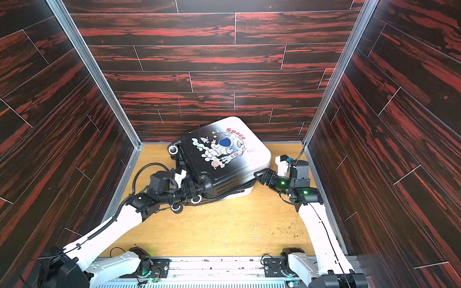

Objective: Open the suitcase zippers
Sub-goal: Open the suitcase at the center of the board.

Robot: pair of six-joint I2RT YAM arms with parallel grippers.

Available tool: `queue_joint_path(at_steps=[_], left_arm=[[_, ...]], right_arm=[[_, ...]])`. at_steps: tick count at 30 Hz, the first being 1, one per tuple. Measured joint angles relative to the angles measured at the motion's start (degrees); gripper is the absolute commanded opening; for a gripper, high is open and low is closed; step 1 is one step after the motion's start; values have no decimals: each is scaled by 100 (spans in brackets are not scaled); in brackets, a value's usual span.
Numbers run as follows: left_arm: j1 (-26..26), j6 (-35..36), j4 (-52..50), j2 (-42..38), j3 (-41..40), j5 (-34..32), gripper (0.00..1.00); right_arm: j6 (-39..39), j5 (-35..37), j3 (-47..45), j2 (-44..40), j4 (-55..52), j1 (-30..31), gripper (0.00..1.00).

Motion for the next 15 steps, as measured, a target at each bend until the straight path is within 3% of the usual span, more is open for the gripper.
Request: queue_joint_path(at_steps=[4, 11, 15], left_arm=[[-39, 564, -232, 116, 70, 35, 87], [-57, 1235, -719, 343, 332, -175, 42], [-57, 1189, -839, 345, 538, -227, 30]], right_arm=[[-35, -131, -59, 57, 35, 81, 81], [-92, -188, -199, 68, 44, 164, 81], [-98, -177, -221, 59, 44, 168, 80]])
